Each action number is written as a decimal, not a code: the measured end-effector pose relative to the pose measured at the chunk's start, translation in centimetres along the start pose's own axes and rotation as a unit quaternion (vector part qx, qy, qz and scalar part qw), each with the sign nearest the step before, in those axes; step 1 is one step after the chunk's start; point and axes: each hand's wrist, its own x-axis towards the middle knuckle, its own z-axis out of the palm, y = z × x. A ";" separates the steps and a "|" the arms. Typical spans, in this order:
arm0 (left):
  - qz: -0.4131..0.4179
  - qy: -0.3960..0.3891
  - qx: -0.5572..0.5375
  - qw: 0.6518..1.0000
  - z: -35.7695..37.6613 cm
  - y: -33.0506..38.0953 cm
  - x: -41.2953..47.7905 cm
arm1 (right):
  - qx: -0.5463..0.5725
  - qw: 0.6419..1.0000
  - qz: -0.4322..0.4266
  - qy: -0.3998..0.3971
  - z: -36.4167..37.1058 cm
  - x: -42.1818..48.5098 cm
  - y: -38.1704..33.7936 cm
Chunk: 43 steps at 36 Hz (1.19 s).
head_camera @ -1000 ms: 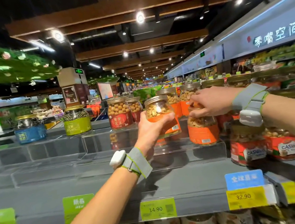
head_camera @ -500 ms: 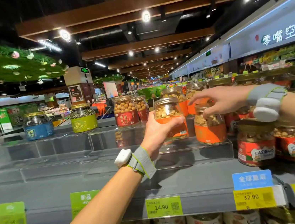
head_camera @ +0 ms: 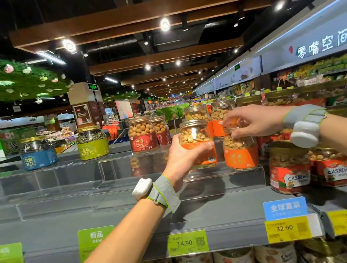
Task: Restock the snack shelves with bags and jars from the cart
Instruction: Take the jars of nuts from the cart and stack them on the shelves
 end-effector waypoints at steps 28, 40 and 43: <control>-0.034 -0.069 -0.080 0.994 -0.3 -1.5 -1.0 | 0.094 0.993 -0.028 0.072 -1.5 0.6 -4.1; -0.013 -0.078 -0.087 0.993 0.0 -1.0 -0.9 | 0.008 0.999 -0.035 -0.004 -1.8 3.4 -8.9; -0.046 -0.128 -0.144 0.980 -1.8 -1.1 -1.0 | 0.086 0.994 -0.067 -0.014 -2.4 3.2 -8.3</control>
